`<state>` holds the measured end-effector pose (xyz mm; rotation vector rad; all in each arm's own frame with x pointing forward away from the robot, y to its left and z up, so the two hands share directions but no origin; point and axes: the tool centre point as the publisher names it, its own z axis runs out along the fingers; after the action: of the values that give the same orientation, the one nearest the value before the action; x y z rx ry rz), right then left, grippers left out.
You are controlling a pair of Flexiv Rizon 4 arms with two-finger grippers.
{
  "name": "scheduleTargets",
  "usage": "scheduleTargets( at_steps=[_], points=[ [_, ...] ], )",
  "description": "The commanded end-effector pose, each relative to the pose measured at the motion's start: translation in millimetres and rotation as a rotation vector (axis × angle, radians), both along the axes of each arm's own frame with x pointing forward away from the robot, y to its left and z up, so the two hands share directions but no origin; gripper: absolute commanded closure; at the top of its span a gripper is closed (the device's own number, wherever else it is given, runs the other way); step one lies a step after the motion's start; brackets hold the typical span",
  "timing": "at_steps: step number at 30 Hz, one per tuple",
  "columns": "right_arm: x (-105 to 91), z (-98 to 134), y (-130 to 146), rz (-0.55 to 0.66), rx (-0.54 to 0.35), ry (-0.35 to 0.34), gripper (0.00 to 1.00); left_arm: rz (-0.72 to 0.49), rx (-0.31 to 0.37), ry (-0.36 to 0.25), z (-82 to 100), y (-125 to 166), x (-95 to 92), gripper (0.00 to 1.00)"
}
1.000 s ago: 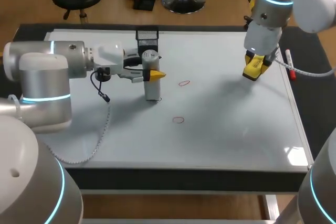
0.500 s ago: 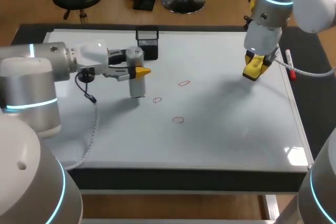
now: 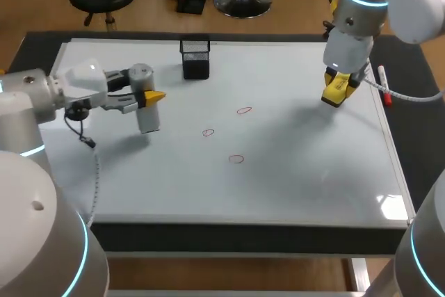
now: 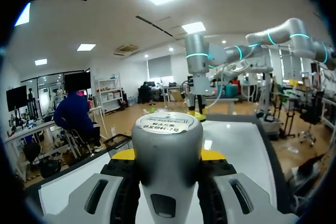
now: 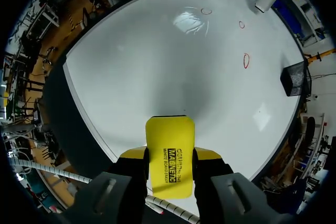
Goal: Pick up the inspection probe, press it on each red-marked spot on the whiteboard one by one, put down the probe, pick up the eraser, and wipe off all the red marks.
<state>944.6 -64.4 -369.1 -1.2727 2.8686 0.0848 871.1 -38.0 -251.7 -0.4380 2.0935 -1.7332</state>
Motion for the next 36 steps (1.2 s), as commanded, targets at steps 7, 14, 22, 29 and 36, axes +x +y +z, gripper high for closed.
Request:
scheduleTargets(
  at_steps=[7,14,22,29,36],
  points=[
    [0.2,0.3,-0.5,0.002,-0.003,-0.001,1.0,0.106,-0.009,-0.037,10.4,52.6,-27.5,1.0],
    [0.2,0.3,-0.5,0.002,-0.003,-0.001,1.0,0.136,-0.007,-0.042,8.9,73.9,-31.5,1.0],
    [0.2,0.3,-0.5,0.002,-0.003,-0.001,1.0,0.155,0.0,-0.04,6.3,90.9,-34.0,1.0],
    [0.2,0.3,-0.5,0.002,-0.003,-0.001,1.0,0.174,-0.002,-0.044,6.0,100.2,-34.5,1.0],
    [0.2,0.3,-0.5,0.002,-0.003,-0.001,1.0,0.194,0.006,-0.047,3.5,108.7,-35.9,1.0]
  ],
)
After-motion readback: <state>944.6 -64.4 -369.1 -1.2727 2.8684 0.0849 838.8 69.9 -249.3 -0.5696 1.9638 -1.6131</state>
